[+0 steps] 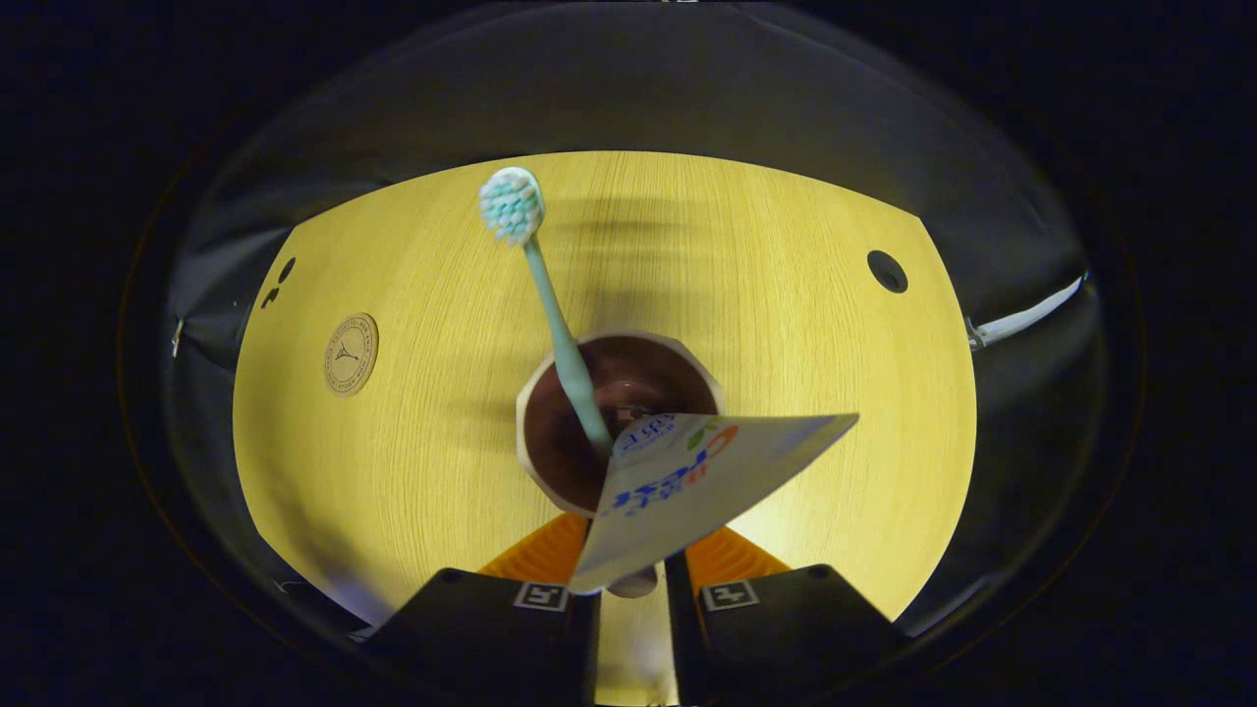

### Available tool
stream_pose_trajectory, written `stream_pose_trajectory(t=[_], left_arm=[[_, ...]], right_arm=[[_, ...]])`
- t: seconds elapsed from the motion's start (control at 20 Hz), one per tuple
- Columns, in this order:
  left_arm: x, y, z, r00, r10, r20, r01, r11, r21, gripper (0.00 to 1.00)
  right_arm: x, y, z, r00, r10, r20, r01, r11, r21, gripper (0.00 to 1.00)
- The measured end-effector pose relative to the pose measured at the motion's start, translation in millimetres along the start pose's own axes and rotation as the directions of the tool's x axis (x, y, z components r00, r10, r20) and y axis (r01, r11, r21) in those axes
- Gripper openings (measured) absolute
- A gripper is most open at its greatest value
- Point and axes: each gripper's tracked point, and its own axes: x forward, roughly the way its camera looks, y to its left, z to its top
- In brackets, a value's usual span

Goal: Put the toothbrush and toothpaste on the desktop into the cup, then pick up the cup and place it on the coaster on the desktop.

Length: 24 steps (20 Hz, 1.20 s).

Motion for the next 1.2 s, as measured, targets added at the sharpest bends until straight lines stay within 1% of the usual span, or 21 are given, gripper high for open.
stream_pose_trajectory(t=[0.05, 0.1, 0.15, 0.3, 0.5, 0.9, 1.2], left_arm=[[0, 2, 0, 1.0, 0.002, 0.001, -0.002, 1.0, -0.003, 0.83], [0, 3, 0, 1.0, 0.004, 0.001, -0.004, 1.0, -0.005, 0.83], [0, 5, -1, 1.0, 0.009, 0.003, -0.009, 1.0, -0.005, 0.83], [0, 8, -1, 1.0, 0.015, 0.005, -0.015, 1.0, -0.009, 0.83], [0, 10, -2, 1.0, 0.021, 0.005, -0.021, 1.0, -0.01, 0.83], [1, 8, 0, 1.0, 0.014, 0.01, -0.014, 1.0, -0.02, 0.83], [-14, 17, 2, 1.0, -0.012, 0.016, 0.013, 1.0, -0.017, 0.83]], right_arm=[[0, 1, 0, 1.0, -0.007, 0.003, 0.007, 1.0, -0.019, 0.29], [1, 0, -1, 1.0, -0.013, 0.007, 0.014, 0.999, -0.034, 0.2], [-1, 0, 0, 1.0, -0.018, 0.012, 0.018, 0.999, -0.042, 0.24], [-1, 1, -1, 1.0, -0.011, 0.026, 0.013, 0.998, -0.065, 0.17], [-4, 1, 1, 0.998, -0.008, 0.07, 0.014, 0.996, -0.084, 0.17], [-21, 13, 6, 0.993, 0.042, 0.107, -0.036, 0.997, -0.063, 0.17], [-45, 53, 8, 0.988, 0.083, 0.132, -0.073, 0.995, -0.074, 0.17]])
